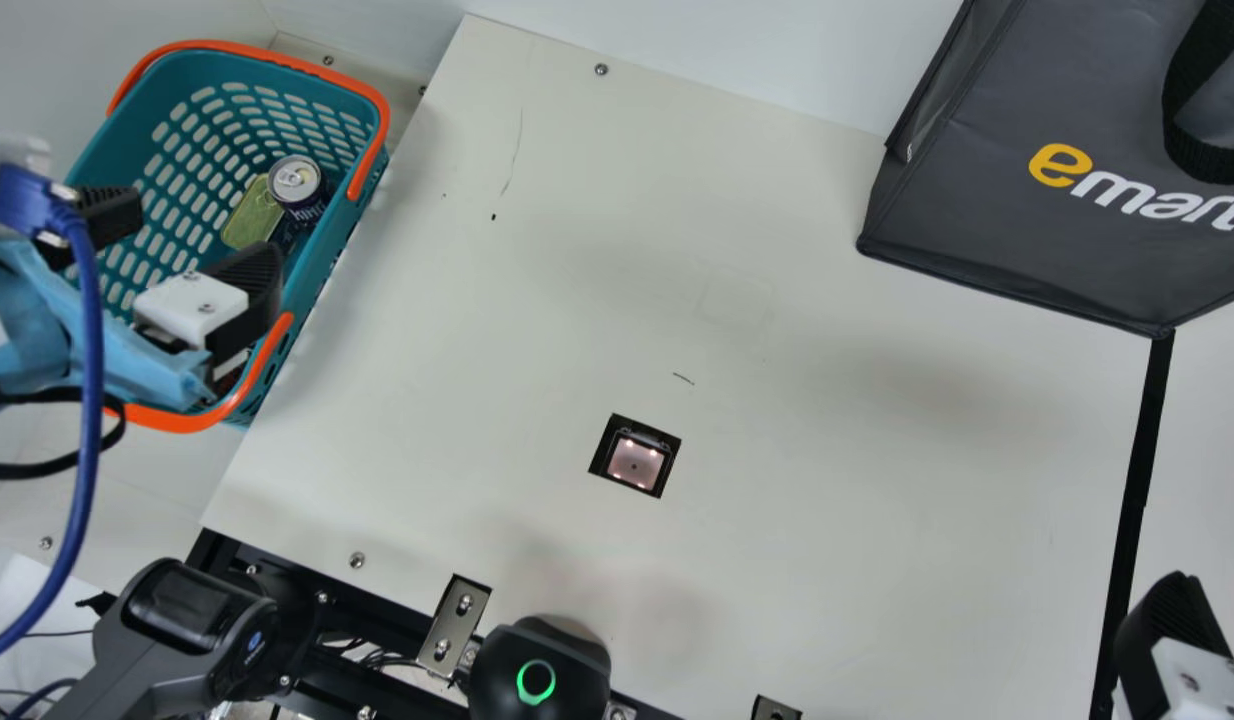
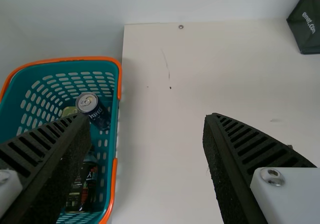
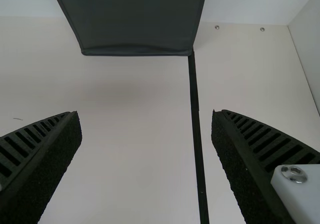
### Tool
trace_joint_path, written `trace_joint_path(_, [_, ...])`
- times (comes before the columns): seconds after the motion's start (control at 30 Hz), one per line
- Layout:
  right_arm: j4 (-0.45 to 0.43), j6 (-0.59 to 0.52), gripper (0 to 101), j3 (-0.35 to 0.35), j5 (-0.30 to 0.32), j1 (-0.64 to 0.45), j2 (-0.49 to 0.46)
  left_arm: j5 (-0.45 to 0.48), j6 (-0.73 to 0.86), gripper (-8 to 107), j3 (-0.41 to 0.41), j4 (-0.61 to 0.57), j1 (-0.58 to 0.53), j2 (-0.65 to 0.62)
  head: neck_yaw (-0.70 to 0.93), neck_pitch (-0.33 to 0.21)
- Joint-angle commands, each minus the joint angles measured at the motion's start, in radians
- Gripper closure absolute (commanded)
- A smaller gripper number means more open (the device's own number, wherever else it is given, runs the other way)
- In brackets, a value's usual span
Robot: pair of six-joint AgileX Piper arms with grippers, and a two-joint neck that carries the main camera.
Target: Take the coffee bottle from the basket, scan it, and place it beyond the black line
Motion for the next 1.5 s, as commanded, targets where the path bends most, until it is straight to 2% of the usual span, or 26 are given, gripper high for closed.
trace_joint_path(0.0, [0.0,0.0,10,0.0,0.0,0.0,0.0,-0.001,-0.003,9,0.006,0.004,0.002,0.001,0.002,-0.017])
trace_joint_path(0.37, [0.0,0.0,10,0.0,0.0,0.0,0.0,-0.014,-0.031,9,0.035,0.019,0.061,0.035,0.002,-0.017])
trace_joint_path(0.67, [0.0,0.0,10,0.0,0.0,0.0,0.0,-0.084,-0.013,9,0.082,0.013,0.167,0.078,0.002,-0.017])
trace_joint_path(1.2, [0.0,0.0,10,0.0,0.0,0.0,0.0,-0.207,0.119,9,0.184,-0.04,0.398,0.152,0.002,-0.017])
trace_joint_path(1.47, [0.0,0.0,10,0.0,0.0,0.0,0.0,-0.268,0.233,9,0.223,-0.108,0.515,0.205,0.002,-0.017])
